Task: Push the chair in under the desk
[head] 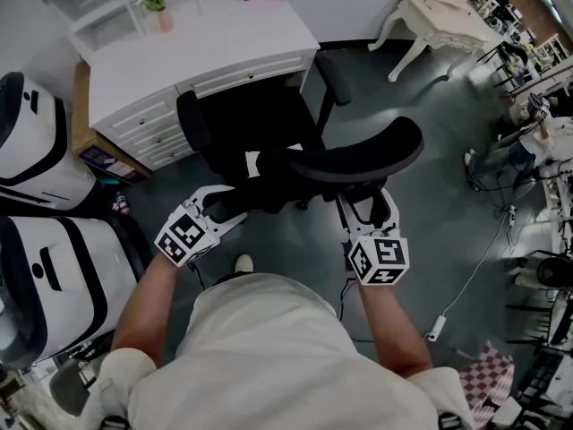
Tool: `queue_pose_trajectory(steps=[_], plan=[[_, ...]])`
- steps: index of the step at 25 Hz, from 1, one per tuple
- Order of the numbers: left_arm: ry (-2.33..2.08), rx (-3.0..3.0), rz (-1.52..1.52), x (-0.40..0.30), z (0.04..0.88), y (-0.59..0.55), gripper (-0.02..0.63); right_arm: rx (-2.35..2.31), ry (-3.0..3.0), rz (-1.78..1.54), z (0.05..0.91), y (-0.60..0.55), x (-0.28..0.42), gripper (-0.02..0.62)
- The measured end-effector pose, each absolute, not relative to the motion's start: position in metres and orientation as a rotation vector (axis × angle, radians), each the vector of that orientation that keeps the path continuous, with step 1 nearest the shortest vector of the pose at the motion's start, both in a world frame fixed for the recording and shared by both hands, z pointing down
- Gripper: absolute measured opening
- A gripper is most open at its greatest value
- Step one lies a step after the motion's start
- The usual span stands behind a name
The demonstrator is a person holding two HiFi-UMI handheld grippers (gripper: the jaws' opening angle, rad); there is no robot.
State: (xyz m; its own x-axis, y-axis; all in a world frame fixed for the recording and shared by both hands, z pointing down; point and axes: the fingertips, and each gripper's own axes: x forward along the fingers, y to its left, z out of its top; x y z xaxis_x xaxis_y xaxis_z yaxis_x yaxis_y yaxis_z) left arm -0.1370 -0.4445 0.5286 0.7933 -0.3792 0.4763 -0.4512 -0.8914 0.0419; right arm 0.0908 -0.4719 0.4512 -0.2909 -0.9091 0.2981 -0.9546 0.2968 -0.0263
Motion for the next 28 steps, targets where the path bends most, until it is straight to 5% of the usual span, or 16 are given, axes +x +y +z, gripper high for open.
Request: queue_pose_trajectory(steps=[28], plan=[[-0.518, 2.895, 0.653, -0.150, 0.528, -0.482, 0.184, 1.745, -2.312, 0.303, 0.451, -0.509, 0.077, 0.321]])
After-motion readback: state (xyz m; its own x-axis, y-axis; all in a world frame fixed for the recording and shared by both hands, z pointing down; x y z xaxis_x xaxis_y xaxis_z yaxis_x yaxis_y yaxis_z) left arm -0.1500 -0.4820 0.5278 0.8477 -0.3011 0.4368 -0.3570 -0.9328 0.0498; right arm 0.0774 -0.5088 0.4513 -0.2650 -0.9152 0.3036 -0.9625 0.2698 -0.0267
